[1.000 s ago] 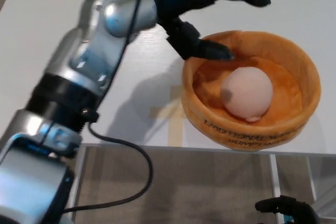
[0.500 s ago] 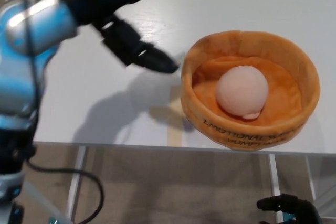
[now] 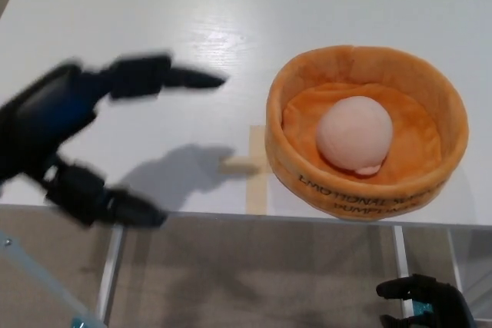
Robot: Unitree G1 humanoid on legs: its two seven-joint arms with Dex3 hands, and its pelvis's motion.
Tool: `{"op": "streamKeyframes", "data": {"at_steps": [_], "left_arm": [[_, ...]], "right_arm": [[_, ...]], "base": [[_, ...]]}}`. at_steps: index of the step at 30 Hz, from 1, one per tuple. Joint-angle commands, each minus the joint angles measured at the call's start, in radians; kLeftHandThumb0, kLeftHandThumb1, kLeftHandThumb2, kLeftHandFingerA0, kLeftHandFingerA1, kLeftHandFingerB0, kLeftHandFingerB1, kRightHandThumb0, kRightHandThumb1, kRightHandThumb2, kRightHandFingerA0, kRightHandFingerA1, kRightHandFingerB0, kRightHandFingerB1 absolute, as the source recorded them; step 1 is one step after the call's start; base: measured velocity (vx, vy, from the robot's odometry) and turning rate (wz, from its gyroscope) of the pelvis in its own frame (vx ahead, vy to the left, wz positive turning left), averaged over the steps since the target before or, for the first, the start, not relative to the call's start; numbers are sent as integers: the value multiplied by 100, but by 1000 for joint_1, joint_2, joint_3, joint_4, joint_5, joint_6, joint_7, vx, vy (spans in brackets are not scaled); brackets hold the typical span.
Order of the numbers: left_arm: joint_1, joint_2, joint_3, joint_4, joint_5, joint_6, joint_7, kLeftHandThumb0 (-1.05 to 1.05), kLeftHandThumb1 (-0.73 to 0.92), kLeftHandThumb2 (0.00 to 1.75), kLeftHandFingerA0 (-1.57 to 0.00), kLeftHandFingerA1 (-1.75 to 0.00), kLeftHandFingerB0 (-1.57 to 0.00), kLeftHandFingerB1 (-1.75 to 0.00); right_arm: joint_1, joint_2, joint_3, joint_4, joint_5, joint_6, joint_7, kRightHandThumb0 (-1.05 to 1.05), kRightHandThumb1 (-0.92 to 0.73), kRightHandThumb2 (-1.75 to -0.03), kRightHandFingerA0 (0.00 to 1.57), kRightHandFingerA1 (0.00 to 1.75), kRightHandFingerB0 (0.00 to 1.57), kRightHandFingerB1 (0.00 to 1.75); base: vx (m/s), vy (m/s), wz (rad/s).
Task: Use the left hand to pick up the pink round toy on the left and place it inside the orange plate on the desk.
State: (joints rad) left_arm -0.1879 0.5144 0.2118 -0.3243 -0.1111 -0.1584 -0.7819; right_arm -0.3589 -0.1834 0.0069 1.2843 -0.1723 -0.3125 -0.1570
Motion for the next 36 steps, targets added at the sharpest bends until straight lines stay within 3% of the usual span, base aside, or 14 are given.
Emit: {"op": "streamKeyframes", "data": {"at_steps": [1, 3, 4, 11, 19, 20, 21, 24, 25, 28, 31, 36], "left_arm": [[568, -15, 135, -118, -458, 77, -268, -36, 40, 61, -32, -44, -35, -39], [598, -31, 110, -68, -411, 61, -251, -41, 40, 63, -31, -44, -34, -40], [607, -36, 94, -32, -359, 44, -230, -39, 48, 54, -33, -36, -39, -33], [606, -55, 35, 121, -228, -16, -174, -39, 50, 55, -35, -36, -38, -33], [410, -100, -95, 680, 143, -326, 107, -47, 57, 57, -42, -37, -37, -31], [384, -99, -110, 742, 172, -343, 147, -51, 44, 80, -37, -51, -26, -43], [347, -93, -135, 812, 215, -336, 201, -61, 52, 87, -30, -48, -26, -44], [283, -82, -179, 937, 284, -339, 293, -65, 55, 90, -29, -48, -25, -44], [256, -72, -209, 996, 328, -344, 356, -66, 71, 60, -33, -32, -34, -31], [235, -62, -236, 1040, 368, -339, 415, -66, 71, 60, -33, -32, -34, -31], [179, -52, -304, 1207, 427, -307, 580, -68, 74, 63, -25, -31, -28, -30], [158, -64, -327, 1309, 404, -307, 630, -68, 75, 63, -26, -33, -28, -30]], "right_arm": [[20, -15, -6, 2, 2, -1, 3, -12, -54, -58, 68, 92, 68, 83], [18, -15, -6, 2, 1, 5, 1, -11, -55, -57, 67, 91, 67, 82], [17, -14, -7, 3, 2, 6, 1, -11, -54, -58, 68, 92, 68, 83], [16, -12, -8, 3, -1, 8, 0, -11, -54, -58, 70, 93, 68, 82], [21, -16, -5, 4, -13, 5, -5, -12, -54, -56, 69, 91, 67, 81], [23, -16, -4, 4, -15, -3, -9, -11, -53, -57, 70, 92, 68, 82], [23, -16, -7, 4, -12, -1, -2, -12, -54, -58, 68, 93, 67, 83], [21, -15, -11, 5, -6, 2, 8, -12, -53, -59, 70, 94, 68, 83], [21, -14, -9, 6, -10, 6, 3, -14, -53, -58, 68, 92, 68, 82], [20, -13, -6, 7, -14, 11, -1, -14, -53, -58, 68, 92, 68, 82], [27, -11, -12, 4, -7, -3, 5, -12, -53, -59, 68, 92, 67, 83], [18, -15, -15, 5, -7, 5, 6, -12, -53, -58, 68, 91, 67, 82]], "base": [[0, 0, 0], [0, 0, 0], [0, 0, 0], [0, 0, 0], [0, 0, 0], [0, 0, 0], [0, 0, 0], [0, 0, 0], [0, 0, 0], [0, 0, 0], [0, 0, 0], [0, 0, 0]]}}
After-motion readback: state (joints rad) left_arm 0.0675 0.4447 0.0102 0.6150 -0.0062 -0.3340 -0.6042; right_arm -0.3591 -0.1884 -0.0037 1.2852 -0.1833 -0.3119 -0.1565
